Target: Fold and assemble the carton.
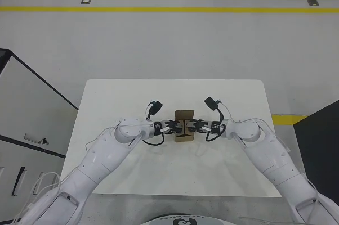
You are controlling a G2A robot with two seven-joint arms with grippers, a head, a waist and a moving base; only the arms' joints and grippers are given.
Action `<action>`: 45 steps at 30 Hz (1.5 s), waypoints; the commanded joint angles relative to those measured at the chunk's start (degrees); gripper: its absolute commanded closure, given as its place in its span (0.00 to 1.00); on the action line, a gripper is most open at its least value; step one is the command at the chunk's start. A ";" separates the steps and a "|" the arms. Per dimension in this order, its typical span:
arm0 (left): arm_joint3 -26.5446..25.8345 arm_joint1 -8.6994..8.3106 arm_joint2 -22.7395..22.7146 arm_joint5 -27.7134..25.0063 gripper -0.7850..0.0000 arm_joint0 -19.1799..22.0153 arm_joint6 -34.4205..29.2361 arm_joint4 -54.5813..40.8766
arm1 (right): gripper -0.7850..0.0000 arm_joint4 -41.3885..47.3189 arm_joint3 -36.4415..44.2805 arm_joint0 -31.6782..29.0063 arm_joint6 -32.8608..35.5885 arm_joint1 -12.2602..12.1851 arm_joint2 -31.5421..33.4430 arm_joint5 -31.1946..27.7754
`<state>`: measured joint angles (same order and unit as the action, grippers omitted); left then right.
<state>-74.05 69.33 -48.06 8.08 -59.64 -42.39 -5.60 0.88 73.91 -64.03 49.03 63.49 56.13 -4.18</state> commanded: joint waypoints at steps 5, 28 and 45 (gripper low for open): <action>-0.09 -0.01 -0.34 0.02 1.00 -0.37 -0.24 0.45 | 1.00 0.01 0.01 0.19 -0.01 0.15 -0.16 -0.06; -0.40 0.33 -0.98 0.20 1.00 -0.80 -0.74 1.25 | 1.00 -0.07 0.55 -0.31 0.28 0.28 0.29 -0.19; -1.53 0.25 -1.95 0.48 1.00 -1.60 -1.23 2.12 | 1.00 -0.59 0.95 -0.49 0.57 0.37 0.38 0.44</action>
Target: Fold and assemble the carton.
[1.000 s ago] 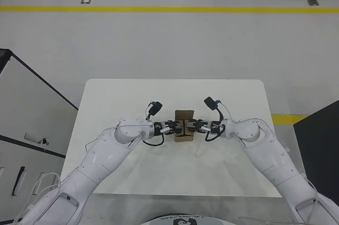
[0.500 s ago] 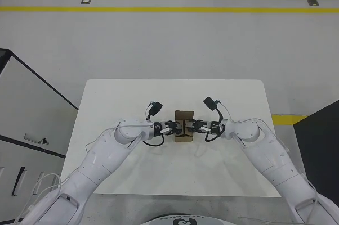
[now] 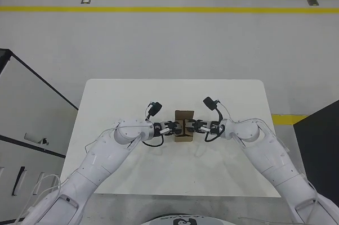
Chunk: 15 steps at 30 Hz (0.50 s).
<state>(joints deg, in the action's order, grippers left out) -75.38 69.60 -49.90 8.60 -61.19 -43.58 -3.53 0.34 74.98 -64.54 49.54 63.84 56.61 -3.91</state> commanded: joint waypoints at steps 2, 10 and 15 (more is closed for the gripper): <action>-0.45 -0.08 -0.28 -0.04 1.00 -0.20 -0.21 0.20 | 1.00 -0.04 -0.34 0.13 0.14 0.11 -0.30 0.28; -0.09 -0.01 -0.47 -0.05 1.00 -0.56 -0.24 0.27 | 1.00 0.07 -0.01 0.15 0.09 0.17 -0.13 -0.04; -1.01 -0.08 -0.90 -0.12 1.00 -0.71 -0.42 0.45 | 1.00 -0.12 -0.25 0.00 0.03 0.20 -0.18 0.35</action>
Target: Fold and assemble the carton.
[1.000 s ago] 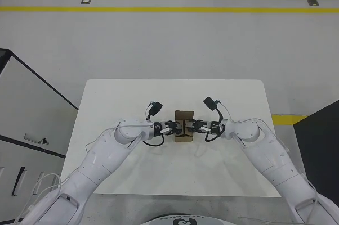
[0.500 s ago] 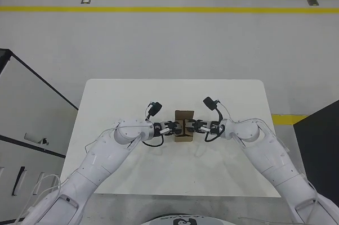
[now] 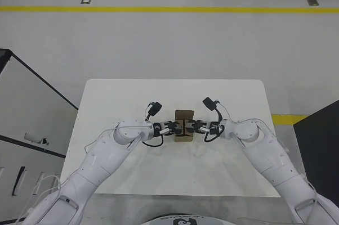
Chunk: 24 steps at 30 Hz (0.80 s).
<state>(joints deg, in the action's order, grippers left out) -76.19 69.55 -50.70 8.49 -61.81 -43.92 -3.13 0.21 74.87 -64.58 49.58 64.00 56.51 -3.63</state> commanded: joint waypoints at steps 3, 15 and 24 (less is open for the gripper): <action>-0.07 -0.06 -0.24 0.05 1.00 -0.26 -0.15 0.23 | 1.00 0.16 -0.32 0.15 0.03 0.12 -0.18 -0.01; 0.18 0.15 -0.25 -0.14 1.00 -0.06 -0.26 0.38 | 1.00 0.04 -0.65 0.23 0.03 0.24 -0.22 0.11; 1.11 0.41 -0.04 -0.15 1.00 0.33 -0.45 0.18 | 1.00 0.05 -0.45 0.22 -0.10 0.26 0.12 -0.14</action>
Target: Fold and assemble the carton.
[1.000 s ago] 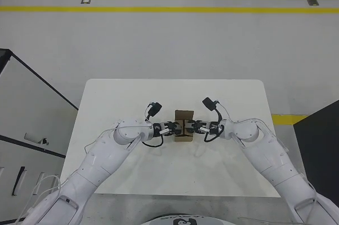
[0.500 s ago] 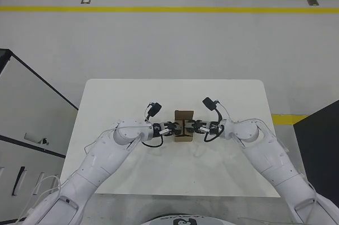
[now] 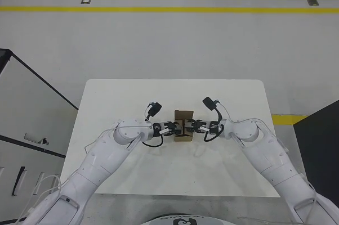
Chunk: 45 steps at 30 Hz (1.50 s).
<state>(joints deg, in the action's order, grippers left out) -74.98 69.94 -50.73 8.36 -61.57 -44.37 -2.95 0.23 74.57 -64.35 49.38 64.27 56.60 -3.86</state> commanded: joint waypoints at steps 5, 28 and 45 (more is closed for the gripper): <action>-0.03 0.06 -0.19 -0.16 1.00 0.23 -0.13 0.10 | 1.00 0.18 -0.68 0.34 0.17 0.15 -0.21 0.11; 0.76 0.56 0.08 -0.15 1.00 0.98 -0.27 0.45 | 1.00 0.54 -1.63 0.82 0.51 0.37 0.05 -0.30; 1.03 0.67 -0.32 -0.16 1.00 0.80 -0.43 0.69 | 1.00 0.10 -2.09 1.28 0.62 0.64 -0.40 0.03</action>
<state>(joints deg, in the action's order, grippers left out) -73.93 70.60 -51.01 8.18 -60.76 -44.77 -2.28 0.35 72.52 -63.08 49.94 64.90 56.22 -3.85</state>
